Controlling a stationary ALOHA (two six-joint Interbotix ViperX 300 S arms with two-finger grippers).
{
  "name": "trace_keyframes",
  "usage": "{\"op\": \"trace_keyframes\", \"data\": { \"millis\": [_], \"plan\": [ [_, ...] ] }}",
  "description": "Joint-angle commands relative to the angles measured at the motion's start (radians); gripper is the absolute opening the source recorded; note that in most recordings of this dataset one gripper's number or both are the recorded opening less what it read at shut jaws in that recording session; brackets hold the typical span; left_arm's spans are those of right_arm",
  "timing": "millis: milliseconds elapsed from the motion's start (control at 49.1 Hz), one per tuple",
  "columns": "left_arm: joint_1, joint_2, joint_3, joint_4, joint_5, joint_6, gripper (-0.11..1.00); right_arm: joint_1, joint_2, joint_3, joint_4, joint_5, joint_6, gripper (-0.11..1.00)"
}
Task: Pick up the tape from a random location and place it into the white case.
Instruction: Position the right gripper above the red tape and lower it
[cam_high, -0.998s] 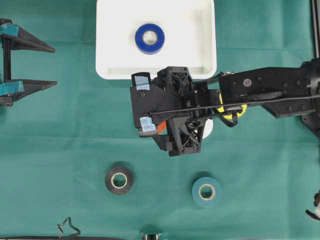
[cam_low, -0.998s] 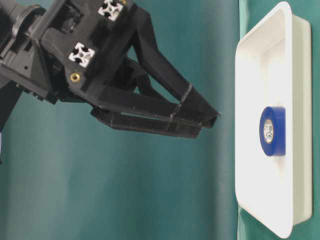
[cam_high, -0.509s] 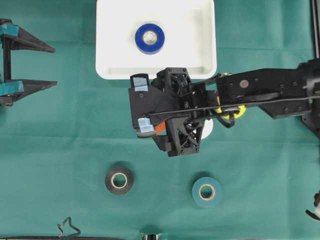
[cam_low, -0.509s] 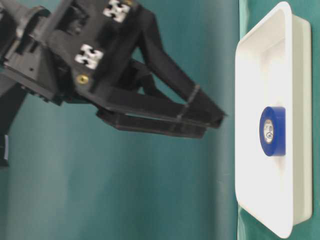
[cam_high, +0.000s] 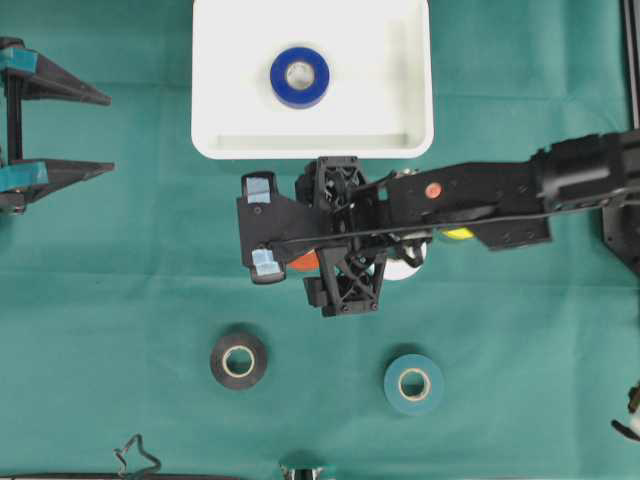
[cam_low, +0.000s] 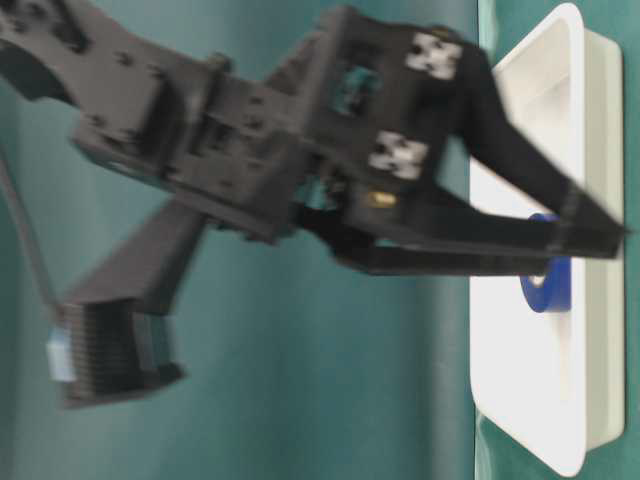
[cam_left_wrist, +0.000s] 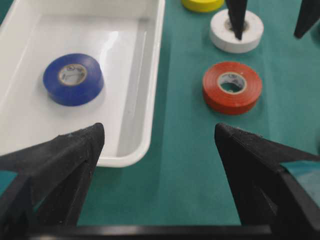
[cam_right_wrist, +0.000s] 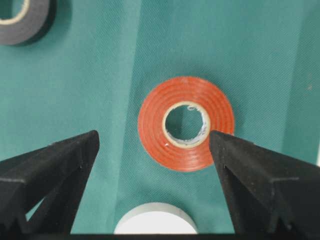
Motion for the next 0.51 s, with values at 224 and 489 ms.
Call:
{"op": "trace_keyframes", "data": {
  "millis": [224,489],
  "plan": [
    [-0.002,0.008,-0.009,-0.002,-0.005,-0.002,0.98,0.005,0.025,0.041,-0.002,-0.114,0.014,0.93],
    [-0.002,0.008,-0.009,-0.002,-0.005,-0.002,0.98,0.005,0.054,0.066,-0.002,-0.17,0.02,0.93]
  ]
}}
